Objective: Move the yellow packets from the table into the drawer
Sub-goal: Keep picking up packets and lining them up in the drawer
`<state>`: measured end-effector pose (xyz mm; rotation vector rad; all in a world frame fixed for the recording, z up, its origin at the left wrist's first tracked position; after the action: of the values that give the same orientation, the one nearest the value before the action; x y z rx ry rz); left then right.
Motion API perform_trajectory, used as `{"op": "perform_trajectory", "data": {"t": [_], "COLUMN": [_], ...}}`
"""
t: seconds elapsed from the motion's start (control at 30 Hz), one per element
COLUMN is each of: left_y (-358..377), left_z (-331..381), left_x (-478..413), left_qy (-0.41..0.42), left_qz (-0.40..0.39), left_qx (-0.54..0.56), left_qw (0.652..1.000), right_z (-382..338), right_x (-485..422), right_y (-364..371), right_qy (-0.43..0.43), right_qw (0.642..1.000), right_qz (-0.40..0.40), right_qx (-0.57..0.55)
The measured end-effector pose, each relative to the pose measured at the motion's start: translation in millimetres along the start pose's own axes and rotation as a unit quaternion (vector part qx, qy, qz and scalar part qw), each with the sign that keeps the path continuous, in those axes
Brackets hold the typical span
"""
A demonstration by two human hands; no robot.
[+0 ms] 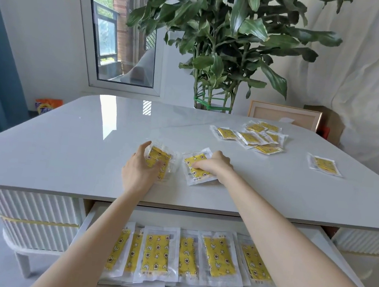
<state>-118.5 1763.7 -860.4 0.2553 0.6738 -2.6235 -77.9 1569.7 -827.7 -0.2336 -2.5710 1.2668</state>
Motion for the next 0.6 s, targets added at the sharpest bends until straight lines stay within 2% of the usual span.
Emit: {"op": "perform_trajectory", "data": {"t": [0.3, 0.6], "left_y": [-2, -9], "left_z": [1, 9], "left_x": [2, 12], "left_qy": [-0.005, 0.000], "left_qz": [0.004, -0.008], "left_qx": [0.026, 0.133], "left_qw": [1.000, 0.991], "right_z": [-13, 6], "right_x": [1, 17], "right_y": [2, 0], "right_qy": [-0.020, -0.064], "right_qw": [1.000, 0.992], "right_qz": [-0.008, 0.015], "right_qx": [0.003, -0.105]}}
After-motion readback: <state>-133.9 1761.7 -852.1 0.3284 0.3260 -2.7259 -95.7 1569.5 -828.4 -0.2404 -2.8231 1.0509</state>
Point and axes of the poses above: each hand's wrist, its own x-axis away from the middle knuckle, its own y-axis out of the palm, z = x × y, the point moved 2 cm from there along -x, towards the middle knuckle, and after that the axes turned 6 degrees about x, right-handed, at the moved point
